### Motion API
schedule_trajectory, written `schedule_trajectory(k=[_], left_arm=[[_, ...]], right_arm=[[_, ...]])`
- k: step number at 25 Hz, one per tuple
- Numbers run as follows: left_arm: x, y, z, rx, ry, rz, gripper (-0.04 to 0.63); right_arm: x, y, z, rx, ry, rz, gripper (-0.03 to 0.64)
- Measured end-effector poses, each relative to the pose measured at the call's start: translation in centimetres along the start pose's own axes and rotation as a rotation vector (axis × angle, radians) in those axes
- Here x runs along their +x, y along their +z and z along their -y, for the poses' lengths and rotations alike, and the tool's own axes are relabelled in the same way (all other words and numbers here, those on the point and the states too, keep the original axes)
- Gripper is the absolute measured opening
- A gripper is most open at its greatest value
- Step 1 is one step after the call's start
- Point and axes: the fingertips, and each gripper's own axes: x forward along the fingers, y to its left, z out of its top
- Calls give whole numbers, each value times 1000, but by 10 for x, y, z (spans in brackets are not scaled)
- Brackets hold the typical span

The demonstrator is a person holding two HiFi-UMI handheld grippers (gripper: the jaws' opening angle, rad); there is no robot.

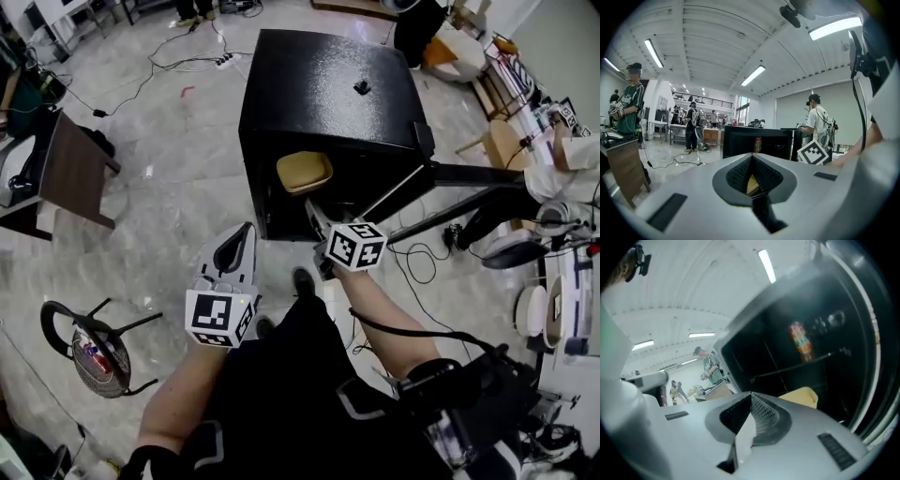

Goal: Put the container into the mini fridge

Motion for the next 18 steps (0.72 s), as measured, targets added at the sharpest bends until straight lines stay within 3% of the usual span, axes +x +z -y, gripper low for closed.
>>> schedule_trajectory(k=[7, 14, 18], left_arm=[[-20, 12, 5, 18, -43, 32, 9], [-38, 26, 3, 4, -53, 54, 9], [-45, 41, 14, -9, -85, 66, 9]], right_arm=[[-65, 29, -51, -196, -14, 36, 18], [-127, 63, -86, -316, -116, 103, 17], [-164, 79, -100, -326, -179, 135, 17]])
